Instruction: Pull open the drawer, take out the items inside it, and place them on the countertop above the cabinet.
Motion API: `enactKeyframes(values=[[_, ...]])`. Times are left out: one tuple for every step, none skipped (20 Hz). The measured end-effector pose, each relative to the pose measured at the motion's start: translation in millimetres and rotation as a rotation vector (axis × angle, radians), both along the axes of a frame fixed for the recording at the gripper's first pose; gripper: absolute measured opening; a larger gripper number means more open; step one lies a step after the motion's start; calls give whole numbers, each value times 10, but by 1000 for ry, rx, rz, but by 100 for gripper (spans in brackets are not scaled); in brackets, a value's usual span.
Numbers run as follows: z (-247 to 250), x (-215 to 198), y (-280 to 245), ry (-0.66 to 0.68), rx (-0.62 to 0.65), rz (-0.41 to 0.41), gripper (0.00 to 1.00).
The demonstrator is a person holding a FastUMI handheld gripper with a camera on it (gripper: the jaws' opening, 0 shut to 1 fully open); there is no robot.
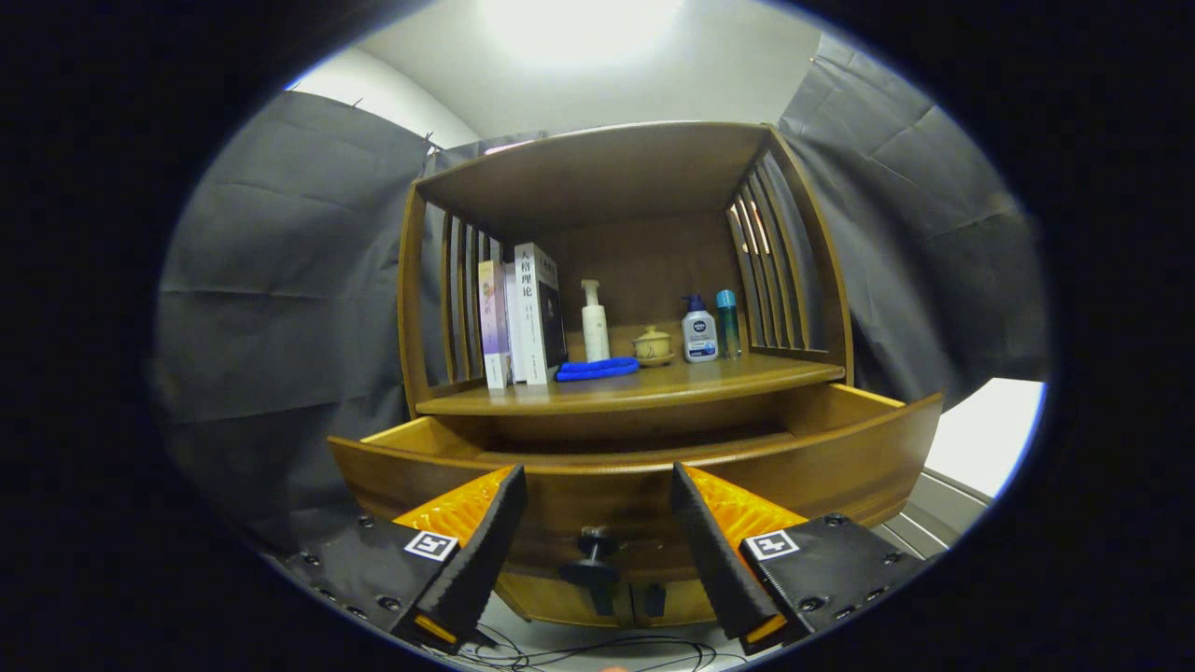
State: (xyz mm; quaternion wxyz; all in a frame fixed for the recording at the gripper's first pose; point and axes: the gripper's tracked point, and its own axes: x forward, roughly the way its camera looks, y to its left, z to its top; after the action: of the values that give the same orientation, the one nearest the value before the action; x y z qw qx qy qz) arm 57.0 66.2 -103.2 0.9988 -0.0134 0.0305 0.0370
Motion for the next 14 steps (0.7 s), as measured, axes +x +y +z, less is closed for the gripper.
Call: enactKeyframes(values=[[78, 31, -30, -5, -1, 1, 92], [144, 83, -43, -11, 0, 8, 93], [191, 121, -46, -11, 0, 16, 93], [231, 189, -63, -3, 2, 20, 94], [256, 231, -73, 8, 14, 24, 95], [293, 285, -71, 22, 44, 29, 96], [318, 354, -72, 29, 78, 34, 96], [335, 428, -96, 38, 104, 31, 97], [340, 512, -134, 48, 117, 28, 97], [337, 589, -156, 63, 122, 29, 97], [316, 666, -168, 79, 122, 31, 97], [308, 733, -170, 96, 124, 38, 97], [276, 801, -162, 119, 132, 46, 97], [229, 867, -166, 149, 145, 49, 97]])
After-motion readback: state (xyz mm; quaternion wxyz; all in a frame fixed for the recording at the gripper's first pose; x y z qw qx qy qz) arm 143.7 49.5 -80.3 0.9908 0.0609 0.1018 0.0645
